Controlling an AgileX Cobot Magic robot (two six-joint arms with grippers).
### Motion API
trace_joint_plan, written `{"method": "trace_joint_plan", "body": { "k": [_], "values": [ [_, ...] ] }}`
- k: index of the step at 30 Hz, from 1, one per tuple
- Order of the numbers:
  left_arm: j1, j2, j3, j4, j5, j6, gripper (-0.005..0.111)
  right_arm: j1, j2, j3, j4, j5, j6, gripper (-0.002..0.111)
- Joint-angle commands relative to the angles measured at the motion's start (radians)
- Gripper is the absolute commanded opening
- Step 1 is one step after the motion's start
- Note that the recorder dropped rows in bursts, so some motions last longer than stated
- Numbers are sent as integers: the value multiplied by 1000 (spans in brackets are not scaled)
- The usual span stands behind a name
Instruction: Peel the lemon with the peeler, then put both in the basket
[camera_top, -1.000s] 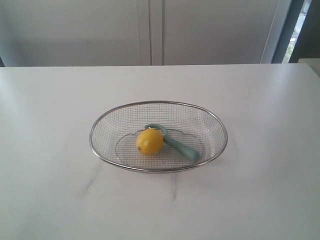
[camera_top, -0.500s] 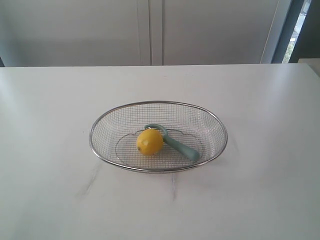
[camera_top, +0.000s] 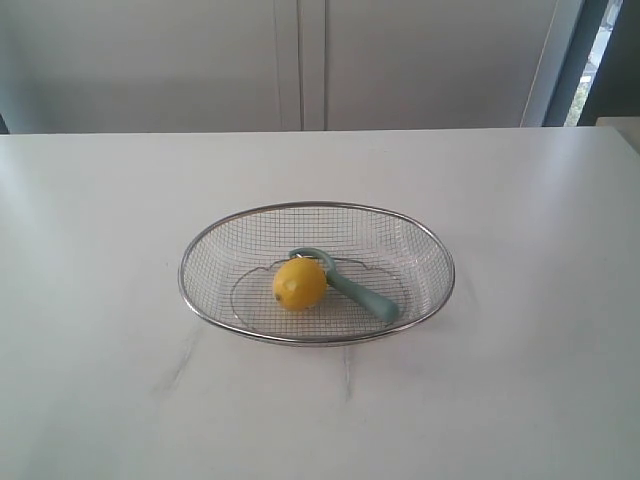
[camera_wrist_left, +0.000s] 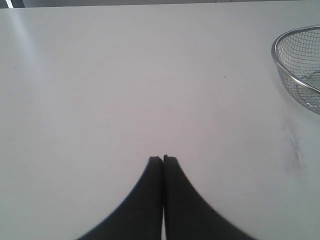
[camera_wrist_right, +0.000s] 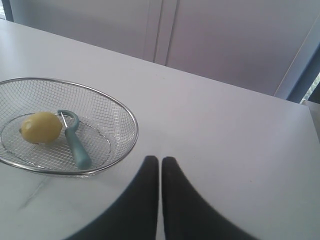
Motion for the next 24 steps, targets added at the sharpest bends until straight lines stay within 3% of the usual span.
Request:
{"method": "trace_joint_plan", "body": {
  "k": [1,24],
  "values": [
    [3,-4,4,2,1,-5,0,-6,-3,6,-2,-7,3,3],
    [3,-4,4,2,1,-5,0,-6,-3,39,-2,-15,3,3]
  ]
}}
